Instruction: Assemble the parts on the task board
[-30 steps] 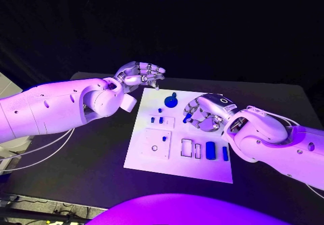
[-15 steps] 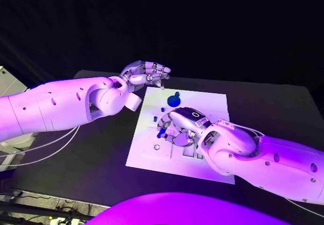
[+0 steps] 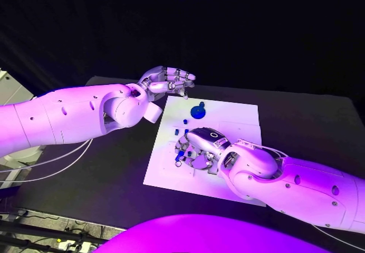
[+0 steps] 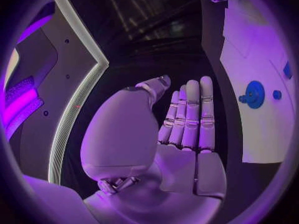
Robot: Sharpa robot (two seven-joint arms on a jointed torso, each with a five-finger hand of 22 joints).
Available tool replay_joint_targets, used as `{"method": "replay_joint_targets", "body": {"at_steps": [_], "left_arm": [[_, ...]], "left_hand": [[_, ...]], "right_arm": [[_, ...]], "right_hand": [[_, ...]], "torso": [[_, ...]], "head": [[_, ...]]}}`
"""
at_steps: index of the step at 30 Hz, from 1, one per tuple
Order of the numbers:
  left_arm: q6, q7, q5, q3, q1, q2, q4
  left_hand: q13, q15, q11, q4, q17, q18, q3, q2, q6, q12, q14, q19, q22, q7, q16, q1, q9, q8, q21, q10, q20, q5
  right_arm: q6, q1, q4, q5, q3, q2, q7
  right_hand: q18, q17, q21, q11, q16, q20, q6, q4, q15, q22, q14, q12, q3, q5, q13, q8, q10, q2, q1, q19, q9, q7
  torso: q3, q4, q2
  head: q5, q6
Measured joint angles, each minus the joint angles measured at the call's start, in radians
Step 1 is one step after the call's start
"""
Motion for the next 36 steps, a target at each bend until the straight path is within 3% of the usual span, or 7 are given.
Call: {"method": "replay_joint_targets", "body": {"at_steps": [19, 36], "left_arm": [[0.003, -0.002, 0.0, 0.0, 0.0, -0.001, 0.0], [0.005, -0.003, 0.0, 0.0, 0.0, -0.001, 0.001]], "left_hand": [[-0.001, 0.0, 0.0, 0.0, 0.0, 0.0, 0.0, 0.0, 0.0, 0.004, 0.0, 0.004, -0.001, 0.0, 0.0, 0.0, 0.0, 0.005, -0.002, 0.0, 0.004, 0.0], [-0.001, 0.0, 0.0, 0.0, 0.0, 0.0, 0.0, 0.0, 0.0, 0.004, 0.0, 0.004, -0.001, 0.0, 0.0, 0.0, 0.0, 0.005, -0.004, 0.0, 0.004, 0.0]], "right_arm": [[0.041, -0.014, -0.016, -0.028, -0.006, 0.012, -0.019], [0.057, -0.017, -0.026, -0.076, -0.011, 0.034, -0.052]], "right_hand": [[0.0, -0.002, 0.0, 0.002, 0.0, 0.0, -0.002, -0.003, 0.0, 0.0, 0.0, -0.003, 0.002, 0.005, 0.0, 0.004, -0.002, 0.001, 0.001, 0.0, -0.001, 0.002], [0.0, -0.01, -0.015, 0.003, 0.0, 0.001, -0.007, -0.007, 0.0, -0.006, 0.0, -0.002, -0.001, 0.004, 0.001, 0.001, -0.003, 0.001, 0.001, -0.001, 0.002, 0.003]], "torso": [[0.0003, -0.0006, 0.0], [0.0004, 0.0, 0.0]], "head": [[0.007, -0.001], [0.005, -0.001]]}}
